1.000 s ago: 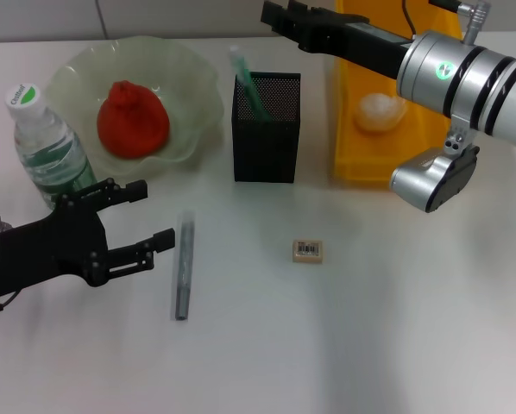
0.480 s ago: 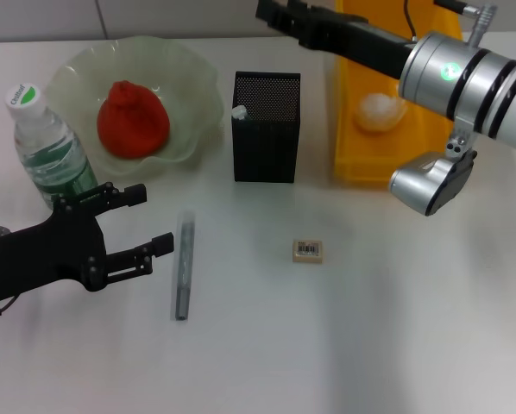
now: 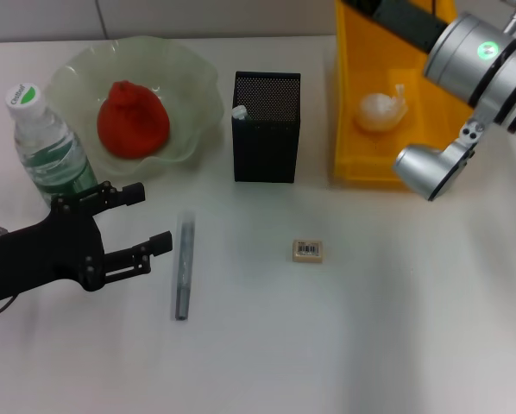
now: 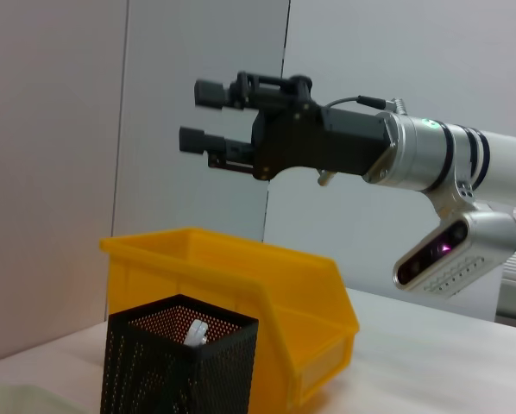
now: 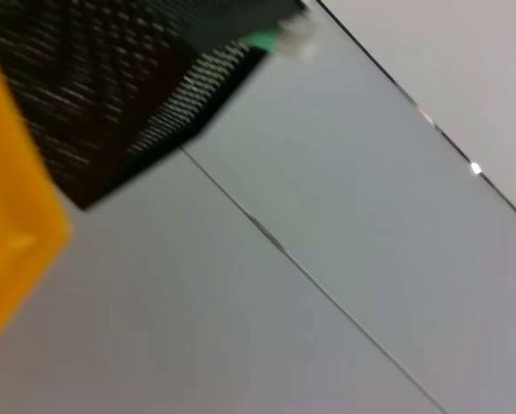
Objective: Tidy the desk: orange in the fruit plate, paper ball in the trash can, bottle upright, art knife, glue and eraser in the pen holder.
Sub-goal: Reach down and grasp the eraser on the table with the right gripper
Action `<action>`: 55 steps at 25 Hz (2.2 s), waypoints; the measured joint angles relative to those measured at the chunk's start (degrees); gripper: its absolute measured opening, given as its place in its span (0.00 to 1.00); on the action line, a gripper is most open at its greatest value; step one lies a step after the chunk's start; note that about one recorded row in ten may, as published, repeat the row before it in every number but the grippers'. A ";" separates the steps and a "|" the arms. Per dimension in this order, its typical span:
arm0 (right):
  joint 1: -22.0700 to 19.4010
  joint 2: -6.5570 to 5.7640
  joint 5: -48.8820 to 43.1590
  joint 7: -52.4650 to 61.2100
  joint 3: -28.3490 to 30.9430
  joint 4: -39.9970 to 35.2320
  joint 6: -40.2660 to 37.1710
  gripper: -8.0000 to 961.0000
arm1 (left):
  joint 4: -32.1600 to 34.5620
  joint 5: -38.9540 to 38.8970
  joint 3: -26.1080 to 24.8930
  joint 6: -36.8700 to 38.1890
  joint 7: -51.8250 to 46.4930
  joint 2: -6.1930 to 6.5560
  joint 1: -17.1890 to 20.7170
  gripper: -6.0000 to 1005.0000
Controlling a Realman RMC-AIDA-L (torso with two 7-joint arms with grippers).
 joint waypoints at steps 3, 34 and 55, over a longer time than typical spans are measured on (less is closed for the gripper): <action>-0.18 -0.14 3.42 3.29 0.09 0.10 -2.63 0.59 | 0.11 -0.02 -0.19 0.14 0.00 0.00 -0.10 0.80; 0.23 0.04 11.48 95.40 6.17 9.40 -16.79 0.59 | -0.11 -0.53 -1.57 1.20 0.47 0.17 0.06 0.80; -2.46 -2.94 -10.76 139.07 12.70 13.80 -33.03 0.59 | -0.52 -0.50 -1.64 1.53 4.39 -0.45 0.13 0.80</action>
